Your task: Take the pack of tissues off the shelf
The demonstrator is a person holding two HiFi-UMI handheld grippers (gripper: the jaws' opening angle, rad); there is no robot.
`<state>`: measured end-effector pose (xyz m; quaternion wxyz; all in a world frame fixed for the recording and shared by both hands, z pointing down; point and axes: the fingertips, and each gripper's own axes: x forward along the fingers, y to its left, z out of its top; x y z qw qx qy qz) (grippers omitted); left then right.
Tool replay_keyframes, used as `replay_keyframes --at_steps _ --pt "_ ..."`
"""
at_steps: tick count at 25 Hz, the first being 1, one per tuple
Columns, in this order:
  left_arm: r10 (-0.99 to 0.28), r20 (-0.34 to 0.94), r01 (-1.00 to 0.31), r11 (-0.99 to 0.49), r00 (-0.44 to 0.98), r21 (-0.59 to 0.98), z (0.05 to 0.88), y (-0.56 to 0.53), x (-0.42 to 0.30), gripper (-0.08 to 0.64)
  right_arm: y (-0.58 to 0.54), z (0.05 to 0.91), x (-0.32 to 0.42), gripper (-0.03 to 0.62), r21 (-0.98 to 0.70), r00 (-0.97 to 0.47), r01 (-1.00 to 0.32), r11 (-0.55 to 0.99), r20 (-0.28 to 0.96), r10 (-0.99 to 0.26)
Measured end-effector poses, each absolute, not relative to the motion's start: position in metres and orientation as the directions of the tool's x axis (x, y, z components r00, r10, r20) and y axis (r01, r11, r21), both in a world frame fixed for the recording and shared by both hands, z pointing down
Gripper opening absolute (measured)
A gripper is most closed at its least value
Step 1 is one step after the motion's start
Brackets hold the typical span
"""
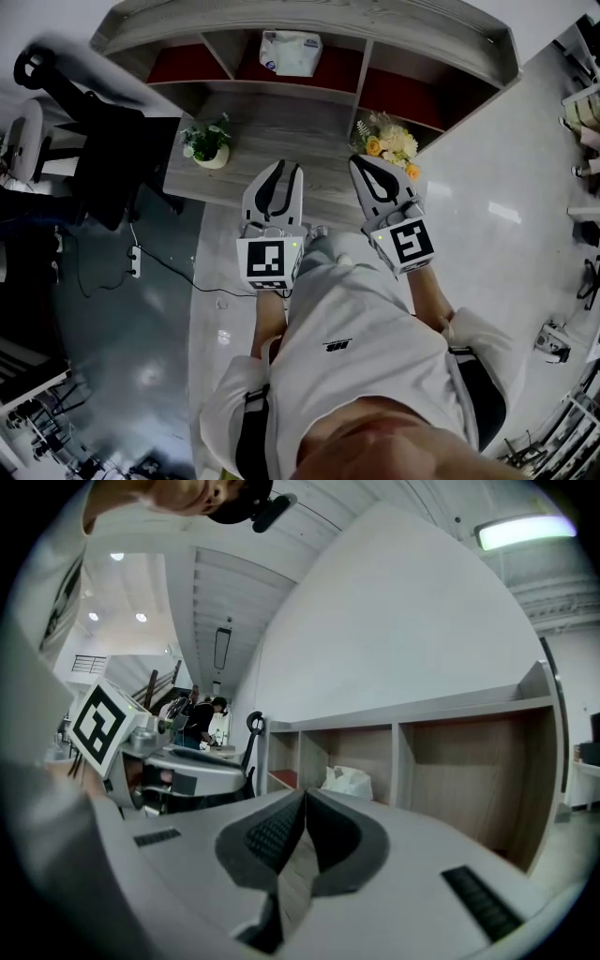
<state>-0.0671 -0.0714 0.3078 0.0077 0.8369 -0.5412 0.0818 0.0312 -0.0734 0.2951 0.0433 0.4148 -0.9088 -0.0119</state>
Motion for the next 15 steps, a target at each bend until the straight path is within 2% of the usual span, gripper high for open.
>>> replay_keyframes --at_steps 15 --pt "-0.858 0.166 -0.865 -0.499 0.487 -0.041 0.318 -0.149 -0.079 0.091 -0.141 0.308 0.012 0.026 0.054 -0.590 -0.798 0.600 0.137 -0.796"
